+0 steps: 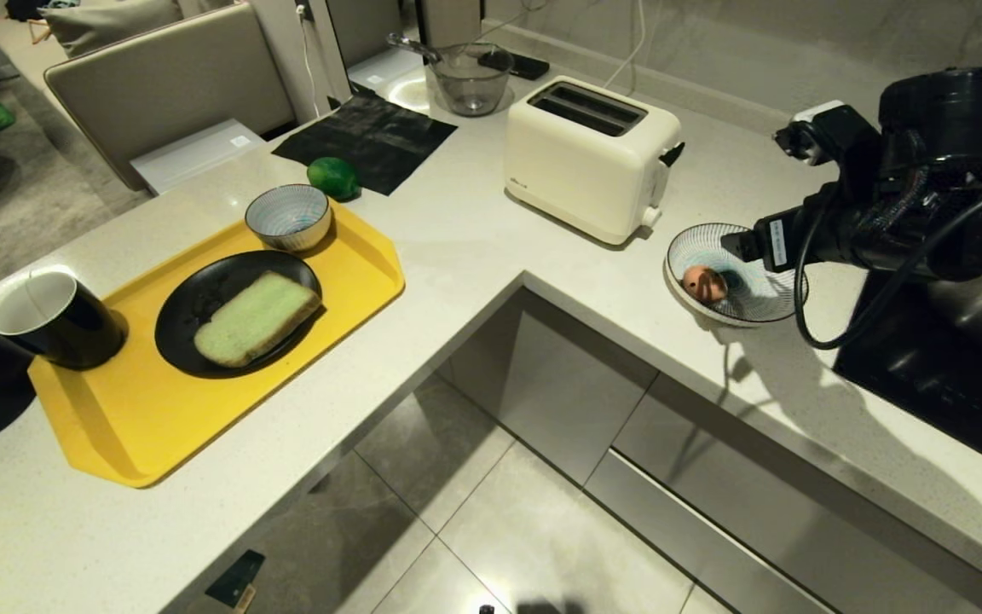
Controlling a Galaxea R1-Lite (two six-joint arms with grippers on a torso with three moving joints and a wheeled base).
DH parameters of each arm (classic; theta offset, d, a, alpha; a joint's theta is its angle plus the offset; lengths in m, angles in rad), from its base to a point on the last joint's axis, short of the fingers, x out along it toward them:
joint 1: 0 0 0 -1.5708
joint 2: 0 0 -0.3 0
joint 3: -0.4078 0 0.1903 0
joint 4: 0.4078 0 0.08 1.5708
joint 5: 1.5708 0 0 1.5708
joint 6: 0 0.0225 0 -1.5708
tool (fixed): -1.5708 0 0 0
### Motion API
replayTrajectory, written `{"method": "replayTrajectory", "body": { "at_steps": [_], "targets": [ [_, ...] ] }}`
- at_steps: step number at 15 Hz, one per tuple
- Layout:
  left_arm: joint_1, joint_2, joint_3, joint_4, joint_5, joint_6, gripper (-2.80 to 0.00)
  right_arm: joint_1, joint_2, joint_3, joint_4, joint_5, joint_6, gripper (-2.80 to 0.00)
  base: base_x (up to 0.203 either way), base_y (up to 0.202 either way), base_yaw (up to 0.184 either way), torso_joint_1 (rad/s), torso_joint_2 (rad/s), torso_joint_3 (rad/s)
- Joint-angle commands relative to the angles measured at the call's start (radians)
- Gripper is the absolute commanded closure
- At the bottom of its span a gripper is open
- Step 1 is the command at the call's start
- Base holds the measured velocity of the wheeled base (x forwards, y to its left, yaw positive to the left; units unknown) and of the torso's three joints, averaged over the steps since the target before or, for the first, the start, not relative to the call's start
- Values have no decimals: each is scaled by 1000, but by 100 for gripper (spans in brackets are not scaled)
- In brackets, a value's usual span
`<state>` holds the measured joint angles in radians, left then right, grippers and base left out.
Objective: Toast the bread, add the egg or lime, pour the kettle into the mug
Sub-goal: Pick up the egg
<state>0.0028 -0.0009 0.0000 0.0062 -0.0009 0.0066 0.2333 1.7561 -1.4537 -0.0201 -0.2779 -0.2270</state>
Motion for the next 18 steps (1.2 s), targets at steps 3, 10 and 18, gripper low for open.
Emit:
{"method": "replayTrajectory", "body": {
  "at_steps": [3,10,18],
  "targets": [
    [0,1,0,0,1,0,0,25,22,-43,87,-2,0,-280,0,0,0,0,0,0],
    [-1,1,0,0,-1,0,0,21,36,-41,135,-3,-8,-280,0,0,0,0,0,0],
    [0,1,0,0,-1,0,0,5,124,-73,120,-4,-5,-280,0,0,0,0,0,0]
  ]
}}
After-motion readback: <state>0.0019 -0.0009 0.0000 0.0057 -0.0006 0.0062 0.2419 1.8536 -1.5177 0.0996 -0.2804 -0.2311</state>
